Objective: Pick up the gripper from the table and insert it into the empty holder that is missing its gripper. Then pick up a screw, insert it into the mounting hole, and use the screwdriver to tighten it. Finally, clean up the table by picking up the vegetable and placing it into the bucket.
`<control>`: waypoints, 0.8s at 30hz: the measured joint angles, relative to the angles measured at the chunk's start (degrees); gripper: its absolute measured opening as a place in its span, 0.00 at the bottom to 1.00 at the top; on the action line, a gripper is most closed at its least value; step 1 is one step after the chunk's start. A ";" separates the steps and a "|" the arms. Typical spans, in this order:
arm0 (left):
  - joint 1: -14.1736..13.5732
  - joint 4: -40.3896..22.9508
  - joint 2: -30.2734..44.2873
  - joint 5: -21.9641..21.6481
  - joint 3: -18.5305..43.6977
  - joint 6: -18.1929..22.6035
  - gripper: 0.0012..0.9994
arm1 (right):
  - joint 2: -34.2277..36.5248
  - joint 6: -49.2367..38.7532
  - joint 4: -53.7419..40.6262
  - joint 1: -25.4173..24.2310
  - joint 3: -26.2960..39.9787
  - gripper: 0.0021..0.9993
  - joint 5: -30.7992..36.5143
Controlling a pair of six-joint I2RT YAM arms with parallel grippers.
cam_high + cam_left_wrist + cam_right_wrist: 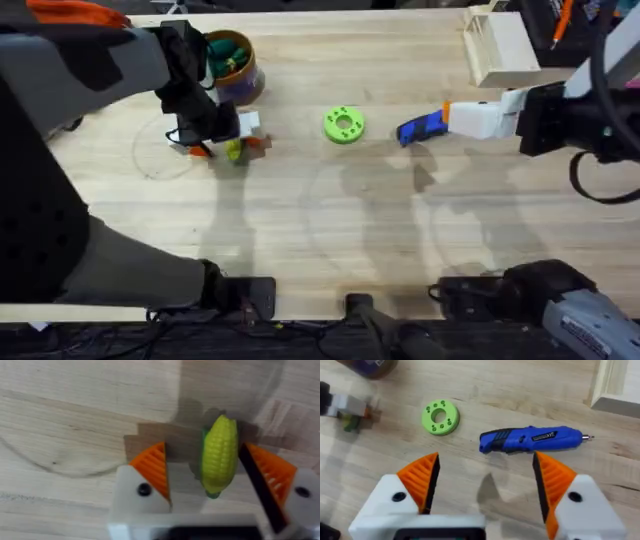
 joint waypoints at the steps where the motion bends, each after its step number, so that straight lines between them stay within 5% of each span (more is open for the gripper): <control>1: 0.00 0.00 0.04 0.03 0.01 -0.01 0.92 | 0.00 0.00 0.00 0.00 0.00 0.99 0.00; 5: 0.00 0.00 0.06 0.42 0.05 0.08 0.63 | -0.02 0.00 0.00 0.00 0.00 0.99 0.00; 10: 0.00 -0.26 0.04 1.20 0.40 -0.07 0.04 | 0.00 0.00 0.00 0.00 0.00 0.99 0.00; 24: -0.02 -4.88 0.06 1.64 3.19 -0.15 0.03 | -0.02 0.00 0.00 0.00 0.00 0.99 0.00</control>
